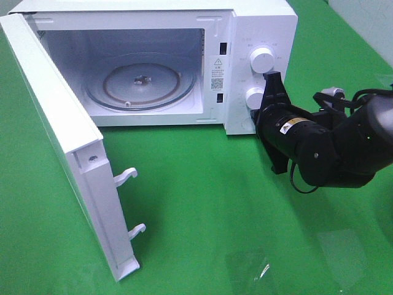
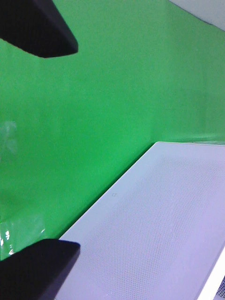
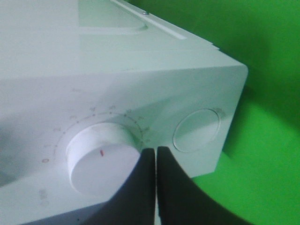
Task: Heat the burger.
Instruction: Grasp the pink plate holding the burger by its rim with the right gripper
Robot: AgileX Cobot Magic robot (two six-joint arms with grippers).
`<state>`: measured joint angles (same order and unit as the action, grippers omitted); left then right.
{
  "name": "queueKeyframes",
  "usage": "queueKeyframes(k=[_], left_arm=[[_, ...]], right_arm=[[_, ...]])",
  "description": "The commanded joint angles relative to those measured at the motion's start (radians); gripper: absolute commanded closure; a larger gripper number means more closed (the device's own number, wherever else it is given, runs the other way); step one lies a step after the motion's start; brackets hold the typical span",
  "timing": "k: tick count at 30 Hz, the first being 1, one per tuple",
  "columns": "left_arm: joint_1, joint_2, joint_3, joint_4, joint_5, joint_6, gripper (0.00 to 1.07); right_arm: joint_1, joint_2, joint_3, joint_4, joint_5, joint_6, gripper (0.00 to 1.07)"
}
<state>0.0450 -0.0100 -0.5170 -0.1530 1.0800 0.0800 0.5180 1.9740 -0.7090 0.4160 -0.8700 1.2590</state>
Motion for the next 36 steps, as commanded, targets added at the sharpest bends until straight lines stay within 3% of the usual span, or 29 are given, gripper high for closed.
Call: queueKeyframes(k=[1,7,9,12,18,21,26,32,36], left_arm=[[-0.003,-0.011,0.002,-0.004,-0.013,0.002,0.06],[-0.003,-0.011,0.002,-0.004,-0.013,0.002,0.06],[-0.003,-0.011,0.002,-0.004,-0.013,0.002,0.06],[-0.003,-0.011,0.002,-0.004,-0.013,0.002,0.06],[-0.003,-0.011,0.002,-0.004,-0.013,0.002,0.06],[-0.003,-0.011,0.002,-0.004,-0.013,0.002,0.06],[-0.003,-0.011,0.002,-0.004,-0.013,0.002,0.06],[-0.003,-0.011,0.002,-0.004,-0.013,0.002,0.06],[-0.003,-0.011,0.002,-0.004,-0.013,0.002,0.06]], right_arm=[[-0.003,-0.039,0.007,-0.024,0.029,-0.043,1.07],[-0.005,-0.159,0.014,-0.067,0.235,-0.244,1.07],[-0.005,-0.237,0.013,-0.07,0.373,-0.451,1.07],[-0.005,-0.257,0.013,-0.07,0.412,-0.51,1.07],[-0.005,-0.371,0.013,-0.07,0.687,-0.903,1.07],[-0.005,-0.379,0.013,-0.07,0.721,-0.935,1.07],[-0.005,-0.416,0.012,-0.078,0.952,-1.125,1.06],[-0.005,-0.442,0.012,-0.173,1.12,-1.167,1.05],[-0.032,-0.485,0.012,-0.306,1.28,-1.181,1.03]])
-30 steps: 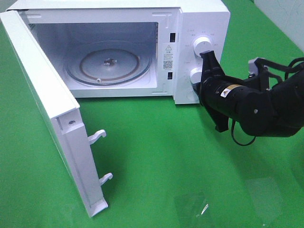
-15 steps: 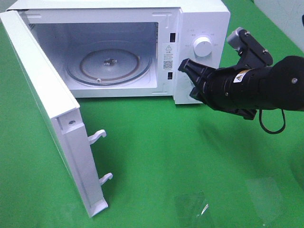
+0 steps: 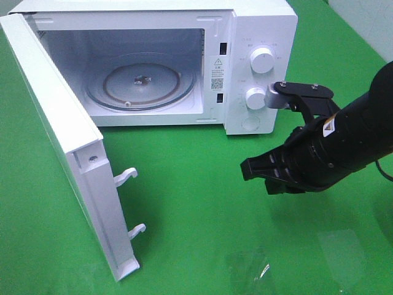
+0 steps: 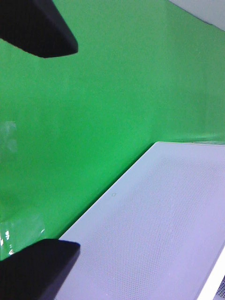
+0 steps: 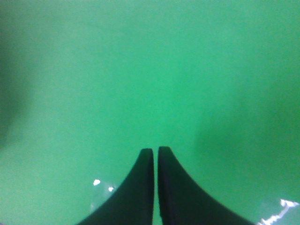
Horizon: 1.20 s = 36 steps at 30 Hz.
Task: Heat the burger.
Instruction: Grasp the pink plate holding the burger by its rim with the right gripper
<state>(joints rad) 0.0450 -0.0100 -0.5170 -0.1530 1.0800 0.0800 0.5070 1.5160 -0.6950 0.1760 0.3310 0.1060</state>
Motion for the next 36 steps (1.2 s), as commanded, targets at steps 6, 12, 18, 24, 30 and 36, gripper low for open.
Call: queueKeyframes(k=[6,12,18,24,30,36], left_arm=[[-0.003,-0.011,0.002,-0.004,-0.013,0.002,0.06],[-0.003,-0.011,0.002,-0.004,-0.013,0.002,0.06],[-0.003,-0.011,0.002,-0.004,-0.013,0.002,0.06],[-0.003,-0.011,0.002,-0.004,-0.013,0.002,0.06],[-0.003,-0.011,0.002,-0.004,-0.013,0.002,0.06],[-0.003,-0.011,0.002,-0.004,-0.013,0.002,0.06]], right_arm=[[-0.064,-0.091,-0.002,-0.185,0.224,-0.031,1.01],[-0.146,-0.17,-0.002,-0.278,0.379,-0.034,0.99],[-0.248,-0.201,-0.002,-0.305,0.464,-0.129,0.89],[-0.326,-0.201,-0.002,-0.314,0.467,-0.194,0.49],[-0.439,-0.201,-0.002,-0.359,0.424,-0.194,0.07],[-0.525,-0.201,0.0,-0.392,0.34,-0.201,0.08]])
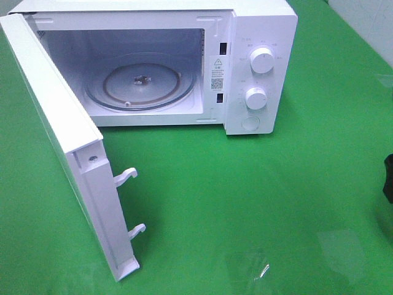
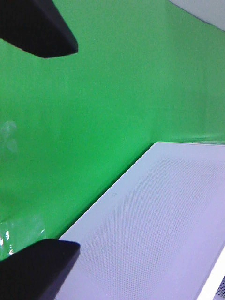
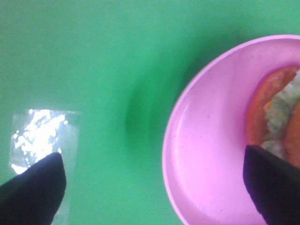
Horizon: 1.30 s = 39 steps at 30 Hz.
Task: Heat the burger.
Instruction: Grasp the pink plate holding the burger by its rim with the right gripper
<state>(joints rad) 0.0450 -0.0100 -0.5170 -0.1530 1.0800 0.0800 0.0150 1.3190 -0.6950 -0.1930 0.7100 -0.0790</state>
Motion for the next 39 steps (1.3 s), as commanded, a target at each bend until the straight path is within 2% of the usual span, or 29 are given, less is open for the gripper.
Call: queueKeyframes(k=[1,7,28,34,39], left_arm=[[-0.003,-0.011,0.002,-0.004,-0.013,0.002,0.06],[-0.003,-0.011,0.002,-0.004,-0.013,0.002,0.06],[-0.003,-0.011,0.002,-0.004,-0.013,0.002,0.06],[-0.003,-0.011,0.002,-0.004,-0.013,0.002,0.06],[-0.003,-0.011,0.002,-0.004,-0.013,0.002,0.06]], right_arm=[[-0.043,-0.004,0.0,-0.024,-0.052,-0.016,0.09],[-0.049,0.005,0.002,-0.01,-0.05,-0.017,0.11],[-0.049,0.252,0.023,-0.034,-0.12,-0.018,0.19],[-0.12,0.29,0.022,-0.032,-0.136,-0.018,0.22],[-0.132,0.3,0.022,-0.031,-0.154,-0.018,0.23]])
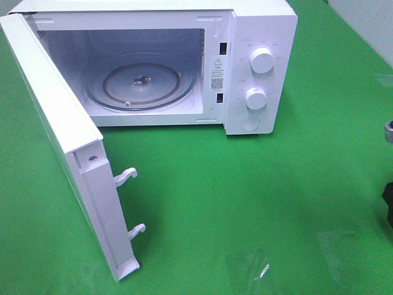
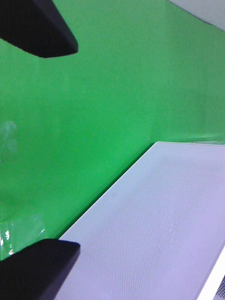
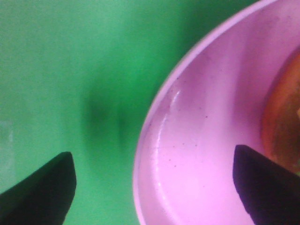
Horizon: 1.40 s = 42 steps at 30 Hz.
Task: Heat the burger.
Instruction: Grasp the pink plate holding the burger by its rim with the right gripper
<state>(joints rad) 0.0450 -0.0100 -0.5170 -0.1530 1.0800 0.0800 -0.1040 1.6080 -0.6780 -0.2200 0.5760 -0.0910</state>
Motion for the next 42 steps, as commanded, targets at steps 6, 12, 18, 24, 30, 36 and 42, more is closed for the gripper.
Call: queueKeyframes(k=[6,12,18,24,30,36,42], left_arm=[[-0.003,-0.011,0.002,-0.004,-0.013,0.002,0.06],[-0.003,-0.011,0.002,-0.004,-0.013,0.002,0.06],[-0.003,-0.011,0.002,-0.004,-0.013,0.002,0.06],[-0.003,-0.011,0.002,-0.004,-0.013,0.002,0.06],[-0.003,-0.011,0.002,-0.004,-0.013,0.002,0.06],[-0.003,-0.011,0.002,-0.004,-0.013,0.002,0.06],[-0.003,-0.011,0.002,-0.004,-0.013,0.002,0.06]], right_arm=[[-0.024,0.062,0.005,-0.005,-0.05,0.005,0.24],[-0.024,0.11,0.005,-0.006,-0.074,0.012,0.25],[-0.024,0.117,0.005,-0.013,-0.09,0.012,0.28],[-0.024,0.117,0.005,-0.013,-0.086,0.024,0.51],[-0.024,0.117,0.005,-0.013,-0.087,0.039,0.8],[-0.024,0.117,0.005,-0.031,-0.079,0.039,1.07],[-0.02,0.117,0.004,-0.03,-0.048,0.039,1.07]])
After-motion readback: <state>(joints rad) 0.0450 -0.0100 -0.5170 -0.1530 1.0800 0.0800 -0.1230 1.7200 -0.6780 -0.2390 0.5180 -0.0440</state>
